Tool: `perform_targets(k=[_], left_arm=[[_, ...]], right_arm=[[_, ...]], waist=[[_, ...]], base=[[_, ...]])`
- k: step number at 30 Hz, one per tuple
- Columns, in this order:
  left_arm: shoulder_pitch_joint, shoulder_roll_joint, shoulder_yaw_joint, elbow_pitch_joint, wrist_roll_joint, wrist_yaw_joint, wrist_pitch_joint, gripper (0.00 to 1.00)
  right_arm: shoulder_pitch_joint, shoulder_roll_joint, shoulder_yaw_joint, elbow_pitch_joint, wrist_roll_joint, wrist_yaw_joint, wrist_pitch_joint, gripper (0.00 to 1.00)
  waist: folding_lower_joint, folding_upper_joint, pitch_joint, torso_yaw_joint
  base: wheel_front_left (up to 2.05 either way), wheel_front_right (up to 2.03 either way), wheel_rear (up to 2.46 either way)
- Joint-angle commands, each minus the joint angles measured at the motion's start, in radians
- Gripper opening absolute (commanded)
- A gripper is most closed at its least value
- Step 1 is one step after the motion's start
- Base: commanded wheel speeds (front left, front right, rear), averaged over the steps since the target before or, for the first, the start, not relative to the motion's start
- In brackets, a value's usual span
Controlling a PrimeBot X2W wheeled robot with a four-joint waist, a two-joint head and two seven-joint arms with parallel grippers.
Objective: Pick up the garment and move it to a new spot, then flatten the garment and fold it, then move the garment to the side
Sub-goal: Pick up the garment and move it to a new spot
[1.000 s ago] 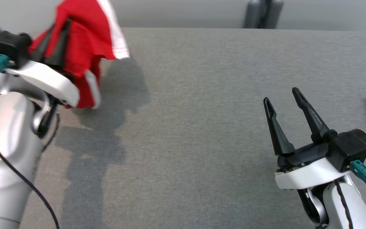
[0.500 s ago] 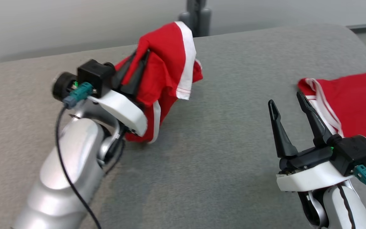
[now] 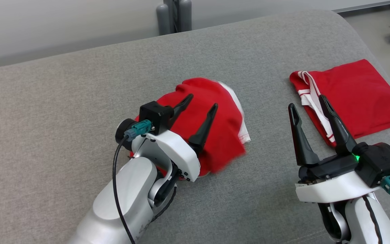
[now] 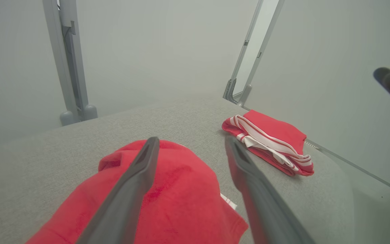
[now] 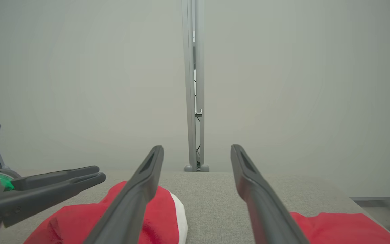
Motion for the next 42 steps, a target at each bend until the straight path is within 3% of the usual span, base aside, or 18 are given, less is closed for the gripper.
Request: perform_targets(k=[1,7,16,20,24,26,31,42], left_arm=[[-0.002,0.005,-0.007,-0.001,-0.016,-0.007,-0.012,1.0],[-0.03,0.011,-0.027,0.0,-0.01,0.0,-0.072,1.0],[0.035,0.149,0.035,-0.058,0.061,0.055,-0.159,1.0],[0.132,0.213,0.092,-0.116,0.064,0.074,-0.17,1.0],[0.253,0.24,0.167,-0.209,0.086,0.082,-0.17,1.0],[0.313,0.239,0.204,-0.252,0.106,0.085,-0.171,1.0],[0.476,0.171,0.334,-0.354,0.155,0.097,-0.171,1.0],[0.594,0.057,0.47,-0.386,0.286,-0.036,-0.171,1.0]], right_arm=[[-0.008,-0.002,-0.005,0.003,0.005,0.0,-0.005,1.0],[0.001,-0.002,-0.009,0.015,-0.003,0.0,-0.011,1.0],[0.035,-0.01,0.0,0.023,-0.032,0.0,0.016,1.0],[0.062,-0.017,-0.015,0.028,-0.028,0.0,0.029,1.0],[0.09,-0.023,-0.03,0.048,-0.025,0.0,0.038,1.0],[0.099,-0.021,-0.033,0.056,-0.024,0.0,0.039,1.0],[0.118,-0.02,-0.026,0.084,-0.026,0.0,0.047,1.0],[0.132,-0.011,-0.057,0.115,-0.002,0.0,0.034,1.0]], waist=[[0.0,0.0,0.0,0.006],[0.0,0.0,-0.017,0.047],[0.0,0.0,-0.059,0.132],[0.0,0.0,-0.084,0.178],[0.0,0.0,-0.102,0.219],[0.0,0.0,-0.11,0.235],[0.0,0.0,-0.132,0.266],[0.0,0.0,-0.149,0.285]], base=[[0.0,0.0,0.0],[0.0,0.0,0.0],[0.0,0.0,0.0],[0.0,0.0,0.0],[0.0,0.0,0.0],[0.0,0.0,0.0],[0.0,0.0,0.0],[0.0,0.0,0.0]])
